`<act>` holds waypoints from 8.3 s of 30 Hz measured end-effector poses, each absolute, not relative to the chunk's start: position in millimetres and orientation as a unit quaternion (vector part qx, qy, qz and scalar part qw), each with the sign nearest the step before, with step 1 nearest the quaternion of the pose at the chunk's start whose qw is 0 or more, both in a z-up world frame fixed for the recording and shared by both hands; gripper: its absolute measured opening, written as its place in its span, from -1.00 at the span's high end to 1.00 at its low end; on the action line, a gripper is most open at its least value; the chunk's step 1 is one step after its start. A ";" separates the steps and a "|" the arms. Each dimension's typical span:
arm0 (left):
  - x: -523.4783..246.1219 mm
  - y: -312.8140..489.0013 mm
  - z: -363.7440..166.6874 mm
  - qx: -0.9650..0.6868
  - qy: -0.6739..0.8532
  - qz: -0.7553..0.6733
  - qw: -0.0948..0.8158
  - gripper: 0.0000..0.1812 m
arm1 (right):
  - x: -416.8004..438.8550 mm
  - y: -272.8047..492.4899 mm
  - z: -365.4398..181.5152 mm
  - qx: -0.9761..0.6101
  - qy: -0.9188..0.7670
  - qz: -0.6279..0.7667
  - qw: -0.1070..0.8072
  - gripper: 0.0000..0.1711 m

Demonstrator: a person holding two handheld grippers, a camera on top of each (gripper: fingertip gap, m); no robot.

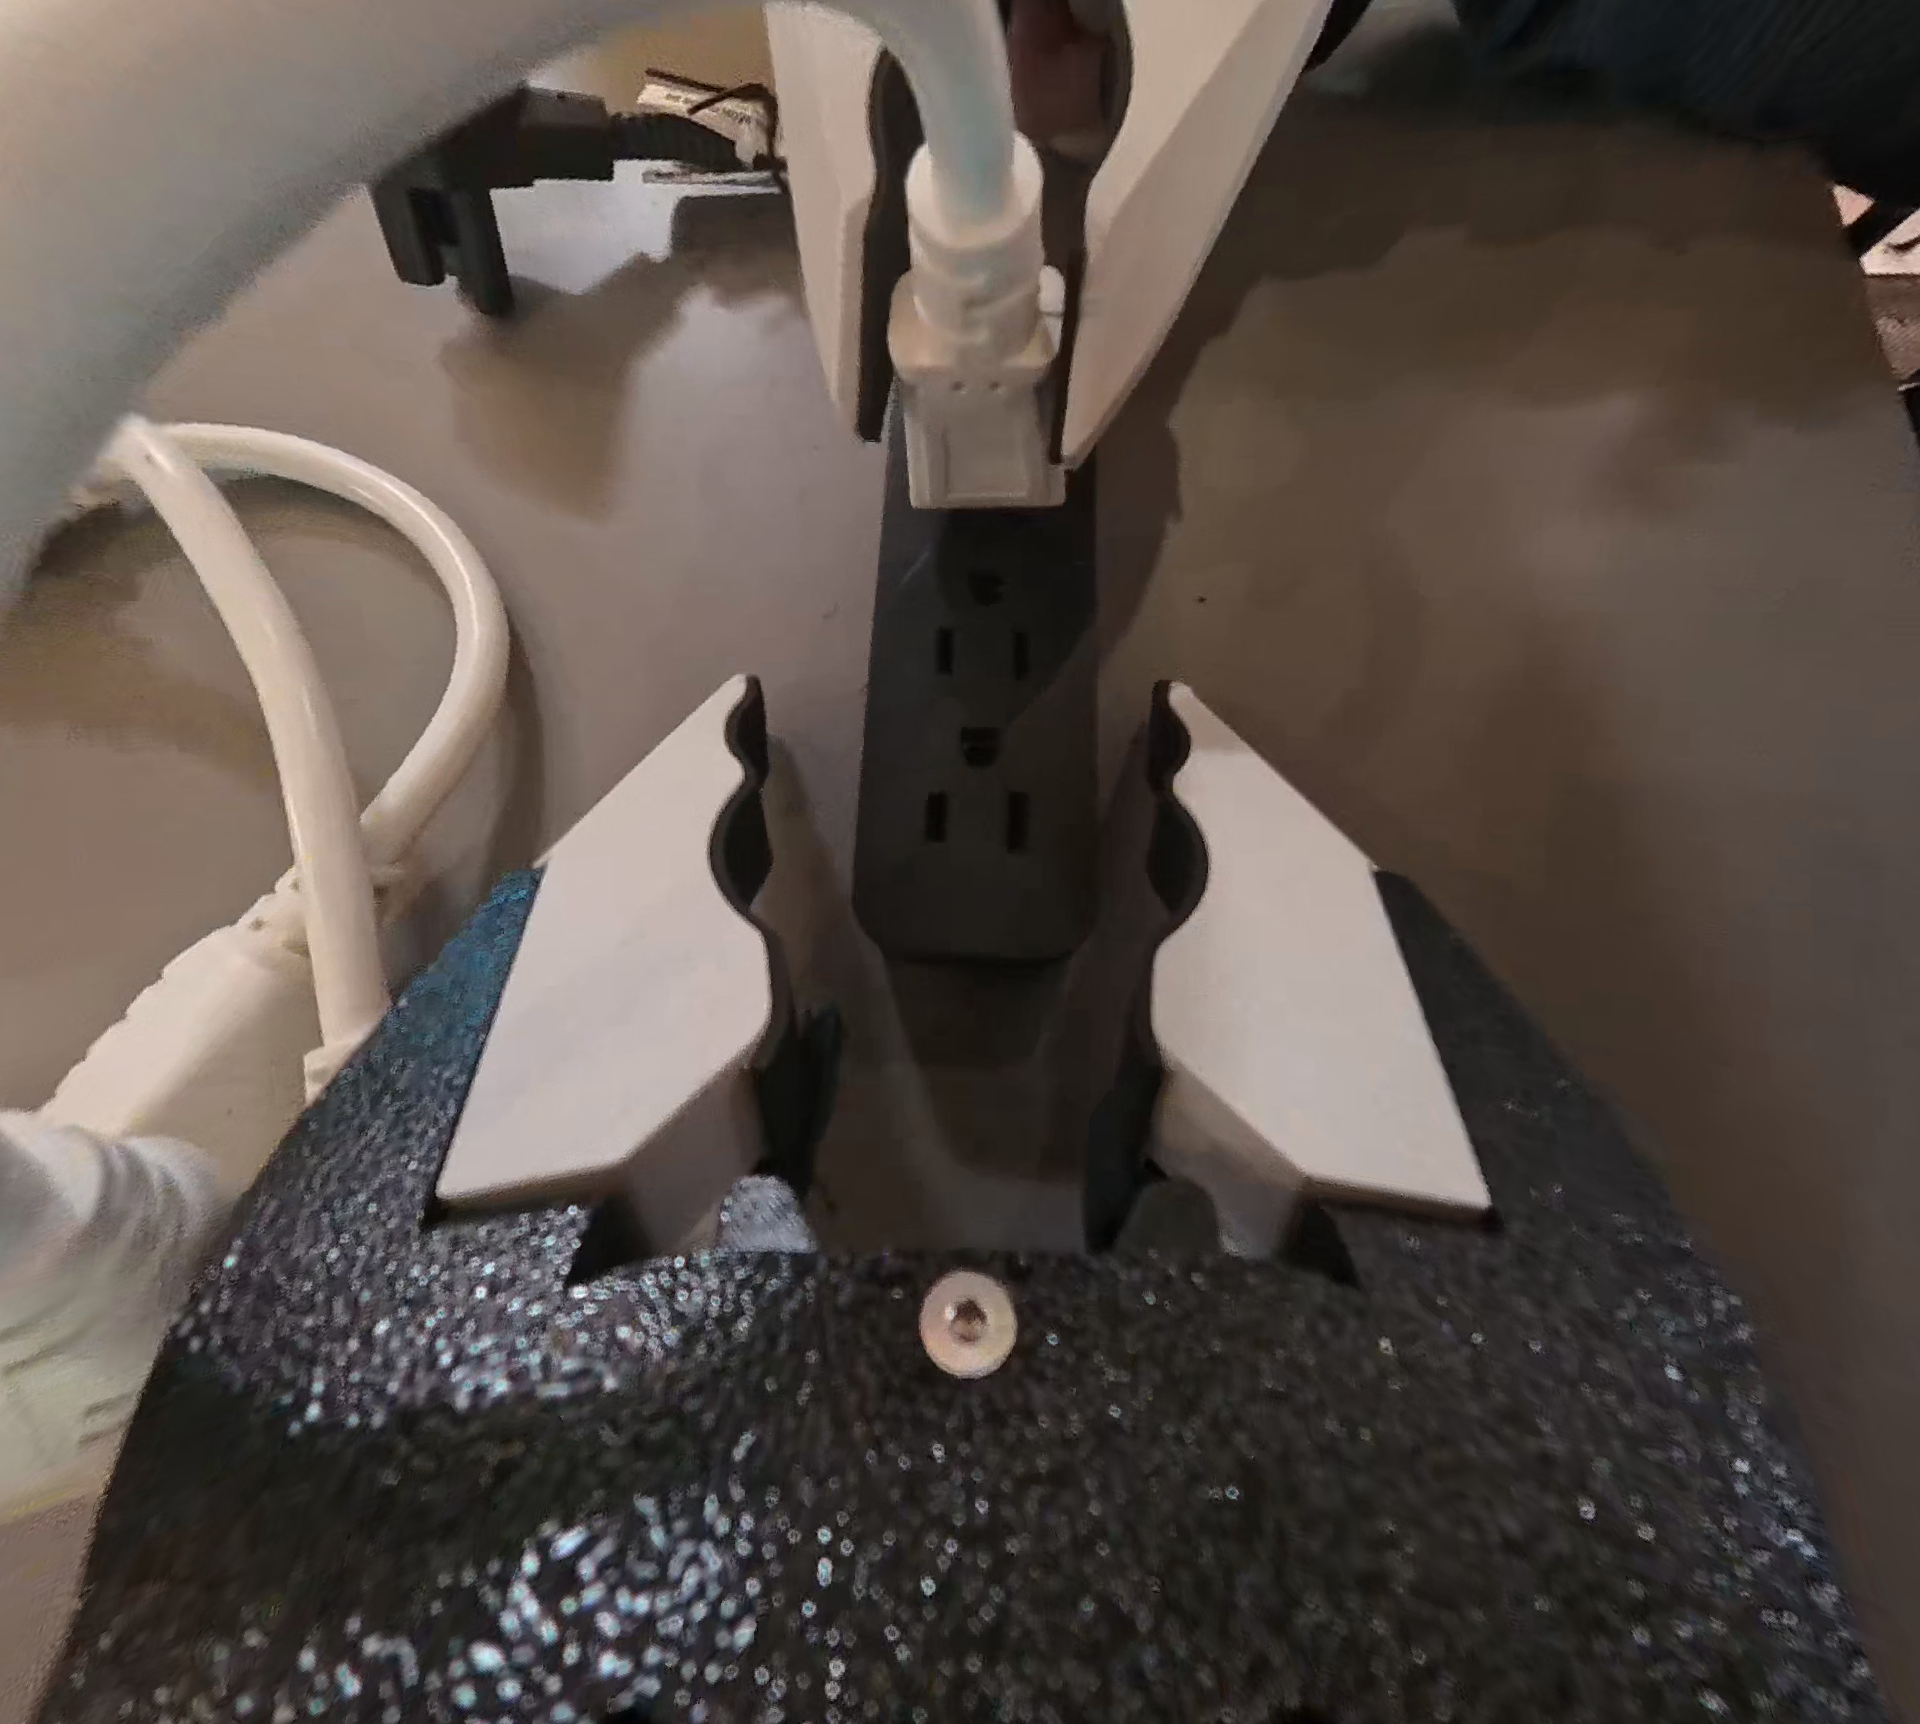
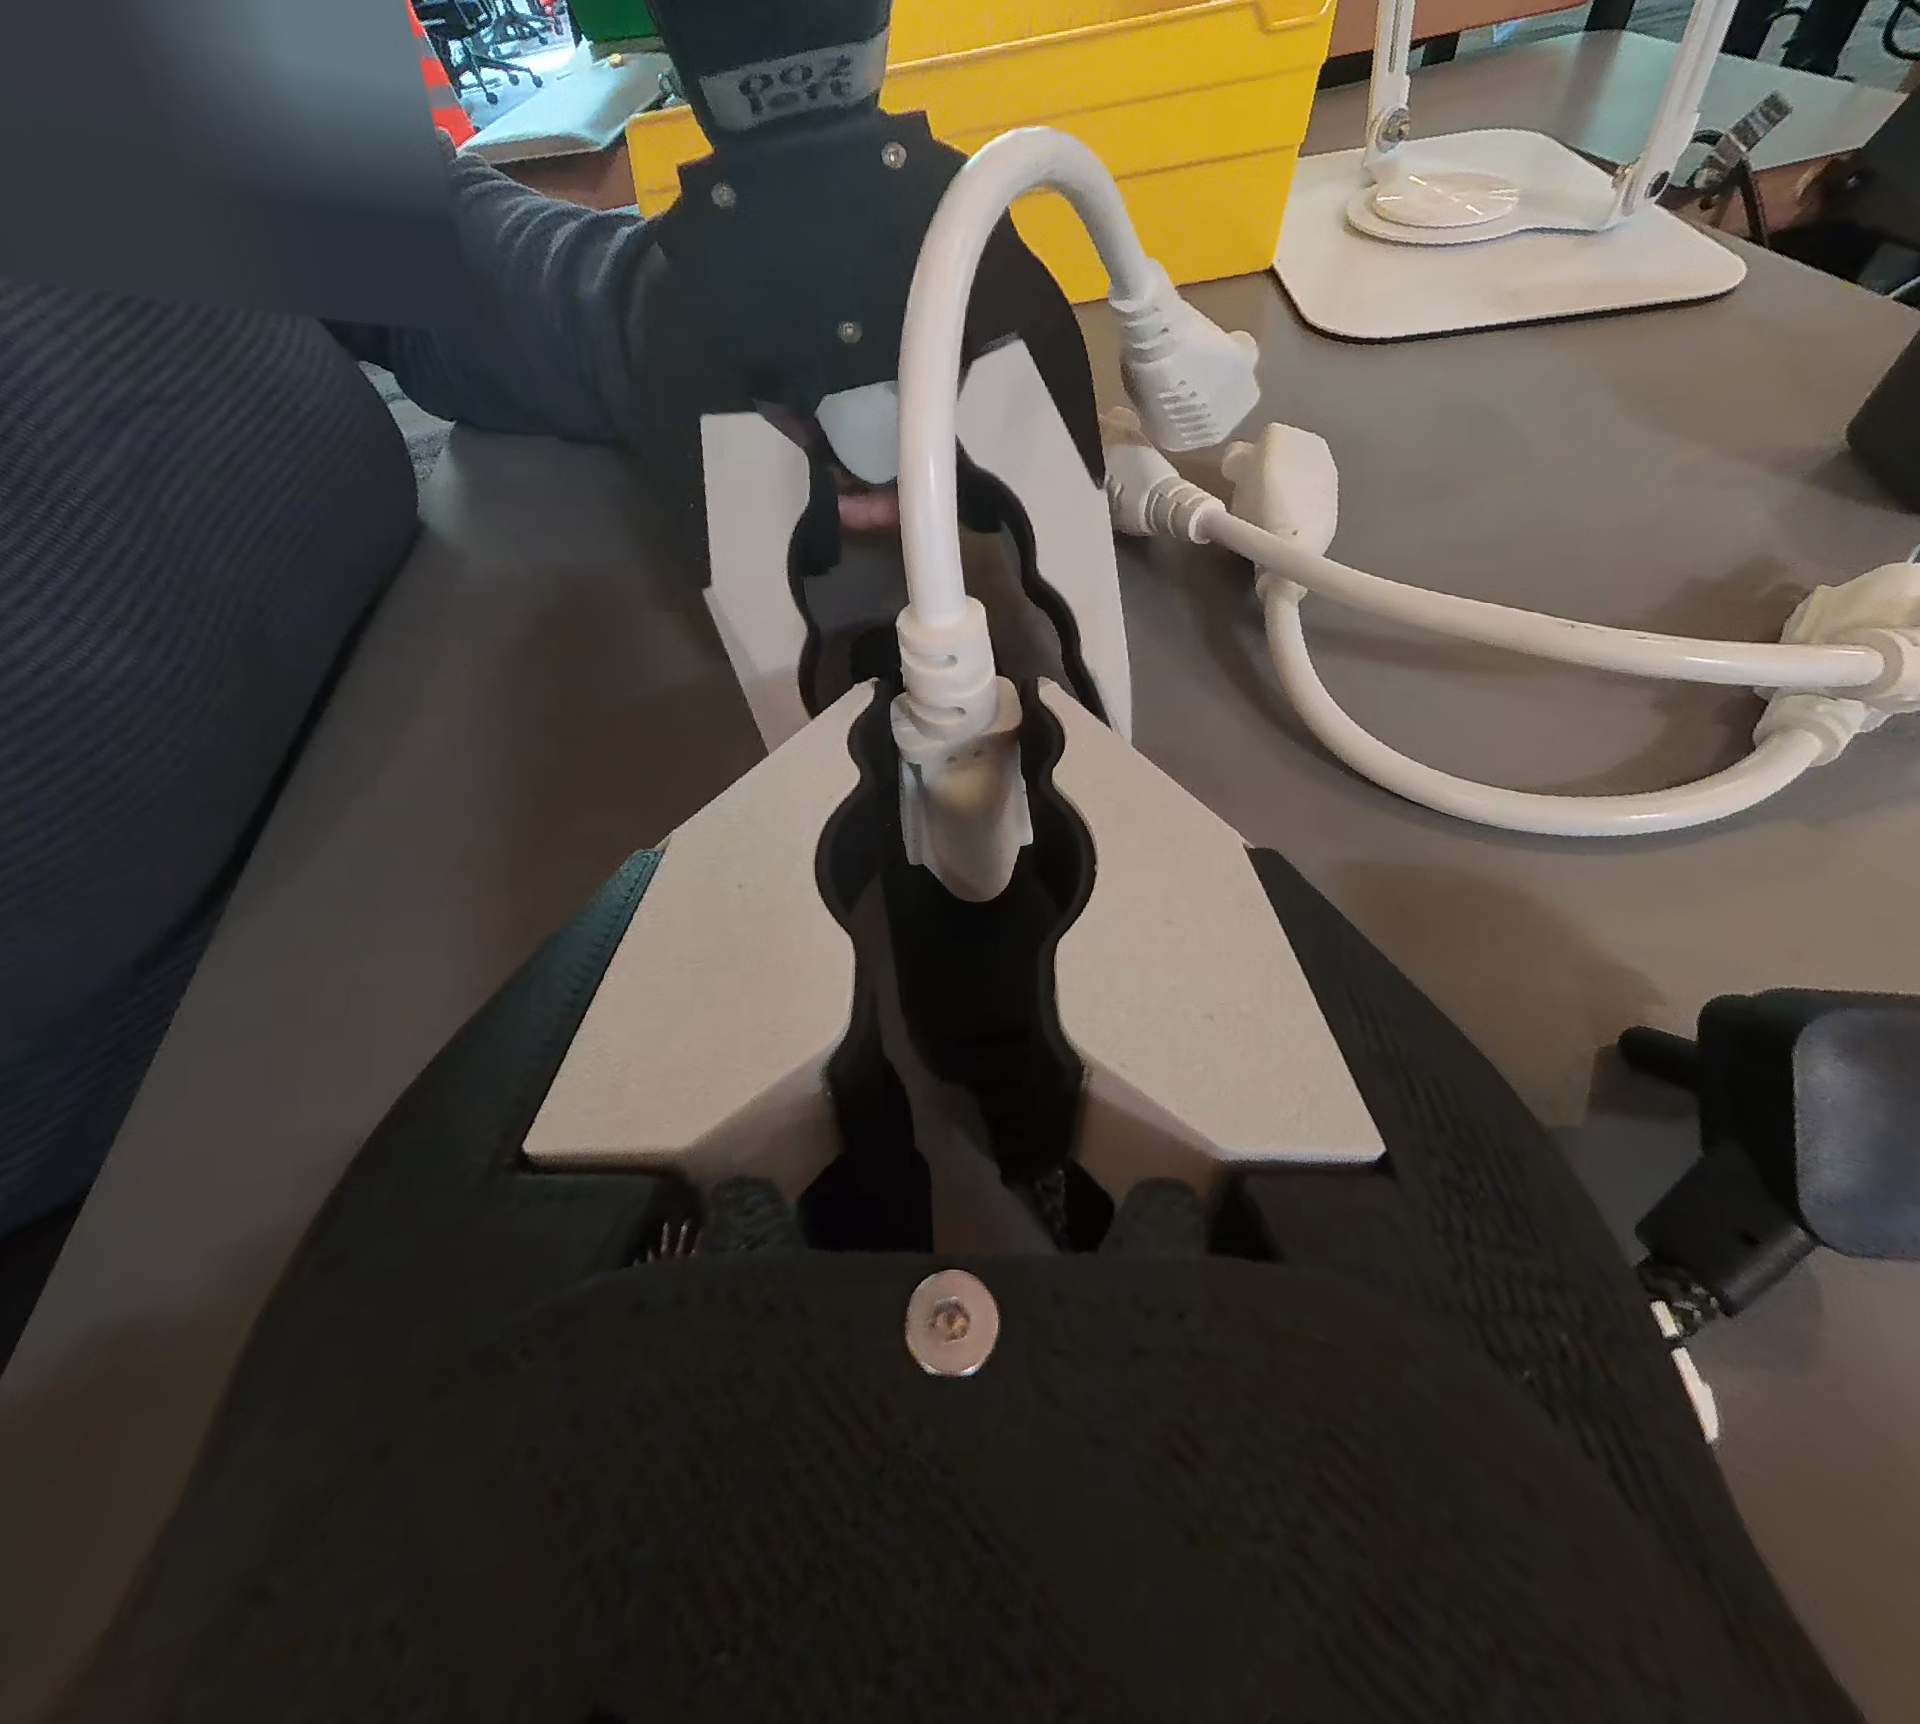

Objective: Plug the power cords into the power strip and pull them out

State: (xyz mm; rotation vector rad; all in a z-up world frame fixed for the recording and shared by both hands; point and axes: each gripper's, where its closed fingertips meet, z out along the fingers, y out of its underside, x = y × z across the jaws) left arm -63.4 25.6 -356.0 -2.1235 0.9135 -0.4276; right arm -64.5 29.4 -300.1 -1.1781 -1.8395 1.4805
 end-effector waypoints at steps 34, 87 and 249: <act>-84.6 14.4 -341.7 -0.794 0.363 0.096 0.478 0.37 | -52.5 45.5 -346.7 -0.515 -0.740 0.408 0.142 0.51; -85.9 33.5 -344.4 -0.794 0.434 -0.006 0.425 0.61 | -88.1 62.3 -311.2 -0.572 -0.601 0.544 0.124 0.38; -43.2 9.2 -340.3 -0.726 0.471 -0.111 0.488 0.44 | 22.5 134.1 -190.3 -0.371 -0.438 0.091 0.813 0.94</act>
